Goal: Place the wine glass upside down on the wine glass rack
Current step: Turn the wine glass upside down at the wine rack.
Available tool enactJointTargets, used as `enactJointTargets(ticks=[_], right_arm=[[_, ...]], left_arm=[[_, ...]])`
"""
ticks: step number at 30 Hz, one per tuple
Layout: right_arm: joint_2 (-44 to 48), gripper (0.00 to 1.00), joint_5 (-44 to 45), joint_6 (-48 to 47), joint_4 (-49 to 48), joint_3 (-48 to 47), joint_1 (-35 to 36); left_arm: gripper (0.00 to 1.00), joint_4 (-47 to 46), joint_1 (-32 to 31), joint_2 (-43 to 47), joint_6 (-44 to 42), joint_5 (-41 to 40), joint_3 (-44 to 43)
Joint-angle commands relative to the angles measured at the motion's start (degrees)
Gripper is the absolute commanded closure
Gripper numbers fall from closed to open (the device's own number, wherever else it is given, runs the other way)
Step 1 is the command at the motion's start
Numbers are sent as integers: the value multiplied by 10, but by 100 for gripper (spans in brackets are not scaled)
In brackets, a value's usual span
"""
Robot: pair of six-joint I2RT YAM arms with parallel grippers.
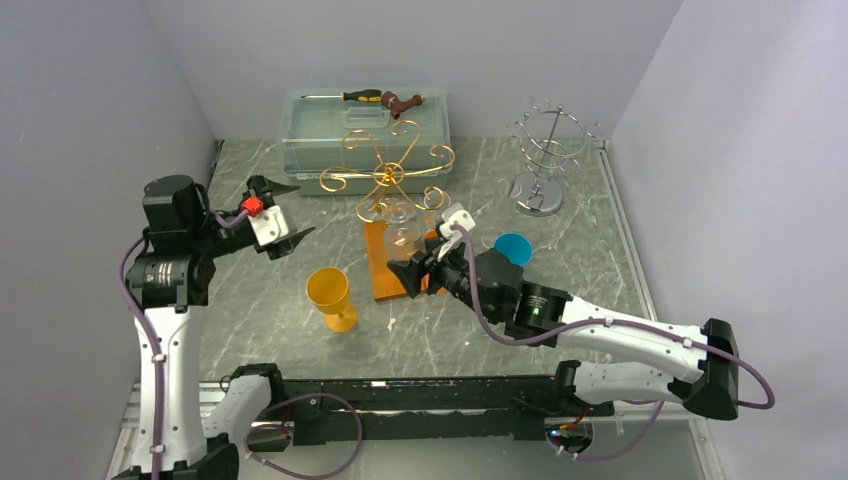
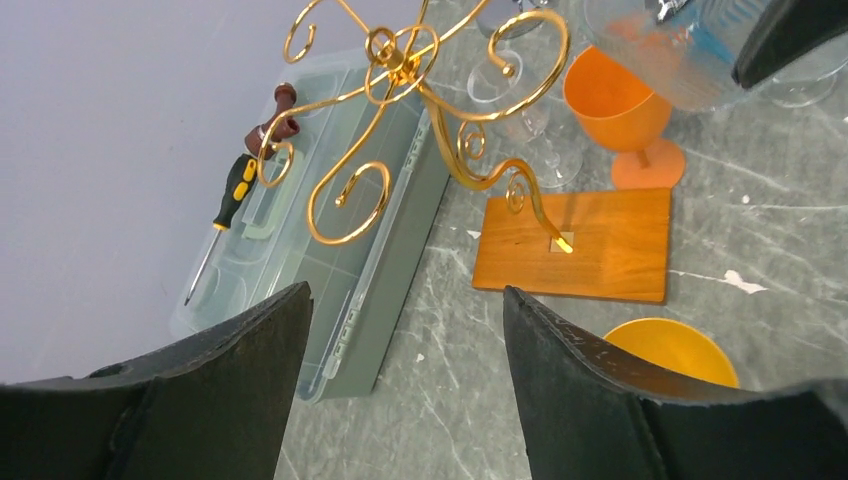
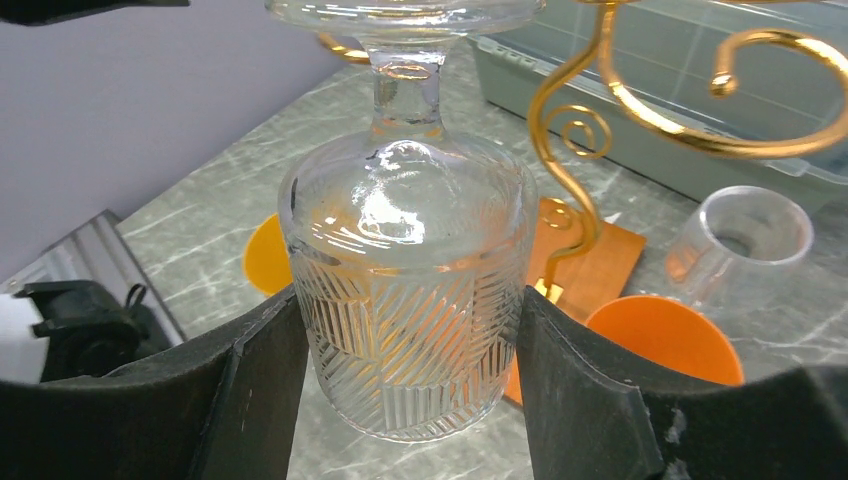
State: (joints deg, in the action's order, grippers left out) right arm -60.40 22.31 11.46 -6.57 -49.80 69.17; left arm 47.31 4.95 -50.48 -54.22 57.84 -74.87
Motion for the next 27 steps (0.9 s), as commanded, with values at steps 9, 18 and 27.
enactJointTargets(ticks=[9, 18, 27], right_arm=[[-42, 75, -73, -3, -38, -74, -59], [-64, 76, -94, 10, -42, -87, -82], [-92, 77, -110, 7, -41, -104, -97]], left_arm=[[28, -125, -15, -13, -66, 12, 48], [41, -104, -66, -56, -115, -28, 34], [52, -114, -123, -61, -156, -68, 49]])
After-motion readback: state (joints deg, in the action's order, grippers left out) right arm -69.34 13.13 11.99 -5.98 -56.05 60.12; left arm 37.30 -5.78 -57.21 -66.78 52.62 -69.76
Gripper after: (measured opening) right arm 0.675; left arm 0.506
